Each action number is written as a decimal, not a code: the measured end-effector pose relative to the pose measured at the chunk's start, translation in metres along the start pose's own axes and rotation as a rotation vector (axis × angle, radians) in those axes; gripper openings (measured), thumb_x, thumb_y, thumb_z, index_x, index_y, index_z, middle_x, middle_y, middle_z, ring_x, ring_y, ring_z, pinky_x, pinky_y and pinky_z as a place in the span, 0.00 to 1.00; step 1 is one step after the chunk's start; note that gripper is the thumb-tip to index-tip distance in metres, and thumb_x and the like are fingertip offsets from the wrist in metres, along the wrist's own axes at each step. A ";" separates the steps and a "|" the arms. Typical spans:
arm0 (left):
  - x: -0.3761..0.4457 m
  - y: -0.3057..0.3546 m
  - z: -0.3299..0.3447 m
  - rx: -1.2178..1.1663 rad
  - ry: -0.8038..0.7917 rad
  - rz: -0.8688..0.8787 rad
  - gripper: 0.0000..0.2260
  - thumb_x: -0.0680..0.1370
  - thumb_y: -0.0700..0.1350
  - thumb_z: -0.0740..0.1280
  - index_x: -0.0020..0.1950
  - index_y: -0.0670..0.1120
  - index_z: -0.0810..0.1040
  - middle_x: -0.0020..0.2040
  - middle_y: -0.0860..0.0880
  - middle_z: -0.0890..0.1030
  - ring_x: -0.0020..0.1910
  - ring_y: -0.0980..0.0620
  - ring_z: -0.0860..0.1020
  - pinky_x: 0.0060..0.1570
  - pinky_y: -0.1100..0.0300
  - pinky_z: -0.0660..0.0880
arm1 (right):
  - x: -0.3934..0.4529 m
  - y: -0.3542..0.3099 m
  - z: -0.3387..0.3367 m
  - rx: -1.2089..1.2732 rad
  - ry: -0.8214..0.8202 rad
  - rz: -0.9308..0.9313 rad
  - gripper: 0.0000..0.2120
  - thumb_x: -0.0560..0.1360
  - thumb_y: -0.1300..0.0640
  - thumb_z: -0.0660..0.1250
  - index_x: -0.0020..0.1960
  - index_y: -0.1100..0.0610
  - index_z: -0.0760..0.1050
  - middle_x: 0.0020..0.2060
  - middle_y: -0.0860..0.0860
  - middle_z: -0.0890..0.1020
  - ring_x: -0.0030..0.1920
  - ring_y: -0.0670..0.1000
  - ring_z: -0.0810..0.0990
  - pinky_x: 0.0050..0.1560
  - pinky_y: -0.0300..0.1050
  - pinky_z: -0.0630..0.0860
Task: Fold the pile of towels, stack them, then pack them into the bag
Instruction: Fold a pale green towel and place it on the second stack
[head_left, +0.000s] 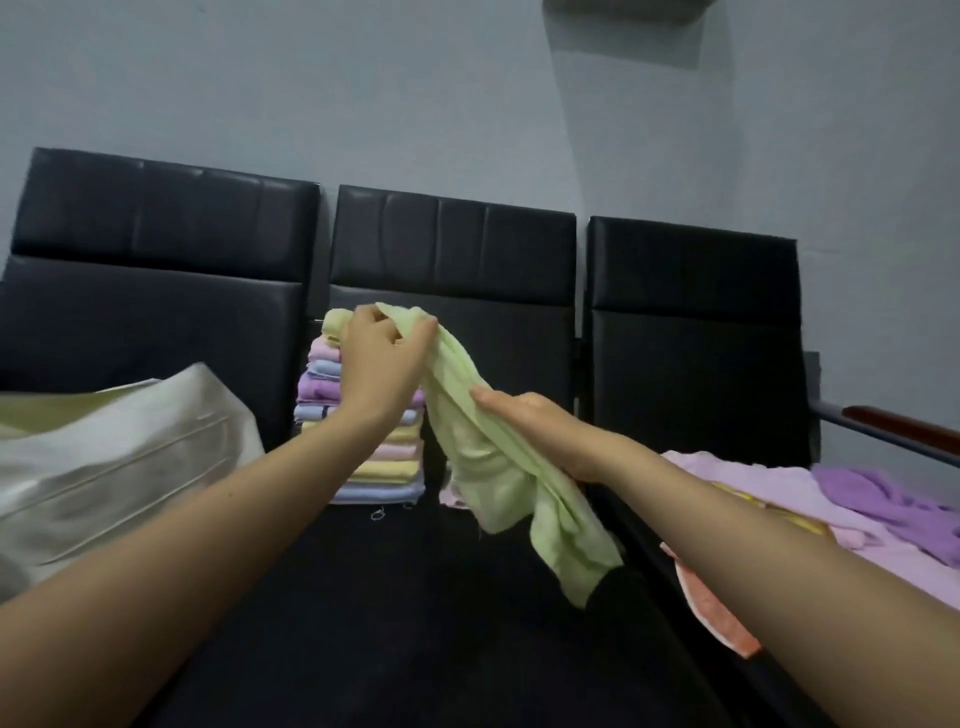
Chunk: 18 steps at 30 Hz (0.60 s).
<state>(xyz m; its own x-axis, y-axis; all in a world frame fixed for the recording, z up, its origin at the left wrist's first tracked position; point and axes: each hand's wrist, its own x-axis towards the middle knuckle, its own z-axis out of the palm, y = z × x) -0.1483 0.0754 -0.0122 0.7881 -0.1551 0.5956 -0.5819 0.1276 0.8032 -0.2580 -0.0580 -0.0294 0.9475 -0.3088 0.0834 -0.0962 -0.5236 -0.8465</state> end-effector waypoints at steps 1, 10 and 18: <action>-0.002 -0.005 -0.004 0.008 -0.009 0.023 0.13 0.77 0.45 0.67 0.51 0.34 0.77 0.38 0.56 0.70 0.36 0.70 0.73 0.36 0.74 0.70 | -0.001 0.005 0.006 0.050 -0.042 0.028 0.26 0.76 0.38 0.63 0.52 0.60 0.82 0.48 0.56 0.85 0.49 0.54 0.84 0.54 0.47 0.78; -0.037 -0.107 -0.016 0.019 -0.268 -0.421 0.11 0.79 0.52 0.65 0.51 0.44 0.78 0.46 0.47 0.79 0.49 0.48 0.78 0.48 0.53 0.77 | 0.011 0.106 0.057 0.149 -0.010 0.225 0.11 0.75 0.47 0.70 0.45 0.55 0.80 0.40 0.48 0.83 0.43 0.46 0.80 0.53 0.45 0.76; -0.063 -0.203 -0.026 -0.030 -0.254 -0.836 0.12 0.77 0.50 0.69 0.49 0.41 0.77 0.43 0.42 0.76 0.34 0.48 0.75 0.36 0.55 0.74 | 0.012 0.164 0.076 -0.414 0.431 -0.210 0.07 0.75 0.59 0.67 0.52 0.51 0.78 0.45 0.41 0.75 0.50 0.42 0.72 0.50 0.37 0.70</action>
<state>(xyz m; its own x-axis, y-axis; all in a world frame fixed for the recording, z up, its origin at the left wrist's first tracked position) -0.0749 0.0849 -0.2130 0.8839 -0.4221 -0.2014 0.1751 -0.1005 0.9794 -0.2395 -0.0869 -0.2072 0.7596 -0.4131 0.5024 -0.1137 -0.8448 -0.5229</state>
